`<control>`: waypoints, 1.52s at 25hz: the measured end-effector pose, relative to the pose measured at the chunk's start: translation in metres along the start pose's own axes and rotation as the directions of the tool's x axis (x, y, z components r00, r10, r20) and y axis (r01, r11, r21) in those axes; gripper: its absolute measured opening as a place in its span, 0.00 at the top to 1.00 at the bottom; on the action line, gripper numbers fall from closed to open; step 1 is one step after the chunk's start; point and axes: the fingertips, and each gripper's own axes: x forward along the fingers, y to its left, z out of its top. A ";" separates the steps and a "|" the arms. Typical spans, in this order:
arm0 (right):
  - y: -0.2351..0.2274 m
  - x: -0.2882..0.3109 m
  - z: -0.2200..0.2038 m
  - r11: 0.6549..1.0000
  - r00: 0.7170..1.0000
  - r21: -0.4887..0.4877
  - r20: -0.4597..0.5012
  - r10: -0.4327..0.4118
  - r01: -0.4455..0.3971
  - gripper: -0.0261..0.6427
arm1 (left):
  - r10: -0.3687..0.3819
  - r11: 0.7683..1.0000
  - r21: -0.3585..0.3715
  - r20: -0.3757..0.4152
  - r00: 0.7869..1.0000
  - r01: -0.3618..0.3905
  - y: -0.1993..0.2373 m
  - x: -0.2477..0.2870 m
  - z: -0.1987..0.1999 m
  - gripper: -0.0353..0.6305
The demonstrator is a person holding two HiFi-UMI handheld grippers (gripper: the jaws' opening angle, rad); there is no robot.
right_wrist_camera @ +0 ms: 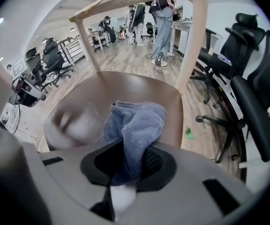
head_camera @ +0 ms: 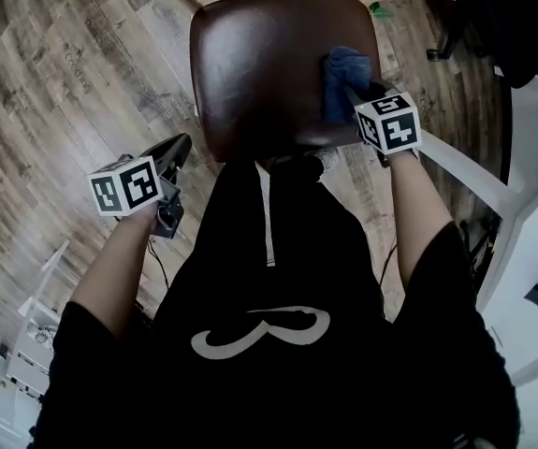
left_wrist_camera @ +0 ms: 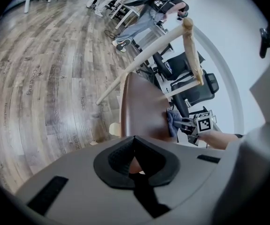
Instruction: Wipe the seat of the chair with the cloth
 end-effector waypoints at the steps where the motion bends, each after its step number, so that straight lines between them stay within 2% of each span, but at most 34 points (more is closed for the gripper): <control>1: -0.003 -0.001 -0.002 1.000 1.000 -0.009 -0.005 -0.007 0.007 0.85 | 0.002 1.000 -0.006 0.005 1.000 -0.002 0.001 0.000 0.002 0.93; 4: -0.017 -0.005 -0.011 1.000 1.000 -0.006 -0.013 -0.026 0.026 0.85 | 0.001 1.000 -0.008 0.008 1.000 -0.001 -0.003 0.000 0.006 0.93; 8: -0.045 -0.015 -0.028 0.989 0.997 0.128 -0.016 -0.074 0.076 0.85 | -0.024 1.000 0.000 0.015 1.000 0.024 -0.014 0.005 0.011 0.93; 11: -0.054 -0.018 -0.038 0.980 0.994 0.167 -0.015 -0.106 0.107 0.85 | -0.026 1.000 -0.010 0.020 0.999 0.027 -0.017 0.008 0.011 0.93; 17: -0.053 -0.017 -0.036 0.982 0.993 0.146 -0.029 -0.119 0.122 0.85 | -0.029 0.999 -0.012 0.020 0.999 0.030 -0.023 0.018 0.015 0.93; 22: -0.047 -0.031 -0.029 0.944 0.989 0.305 0.035 -0.140 0.123 0.85 | -0.031 0.999 -0.008 0.018 0.999 0.032 -0.030 0.023 0.014 0.93; 26: -0.018 -0.047 -0.007 0.942 0.985 0.331 0.134 -0.108 0.058 0.85 | -0.033 0.999 -0.020 0.034 0.999 0.034 -0.031 0.022 0.014 0.93; 31: 0.042 -0.050 0.030 0.940 0.973 0.327 0.230 0.024 -0.101 0.85 | -0.020 0.999 -0.048 0.059 0.998 0.023 -0.023 0.015 0.011 0.93; 35: 0.094 -0.048 0.056 0.941 0.956 0.272 0.264 0.129 -0.202 0.85 | -0.006 0.997 -0.073 0.078 0.997 0.012 -0.011 0.003 0.007 0.93; 38: 0.134 -0.039 0.065 0.933 0.942 0.230 0.256 0.216 -0.276 0.85 | 0.011 0.996 -0.086 0.090 0.996 -0.004 -0.001 -0.006 0.003 0.93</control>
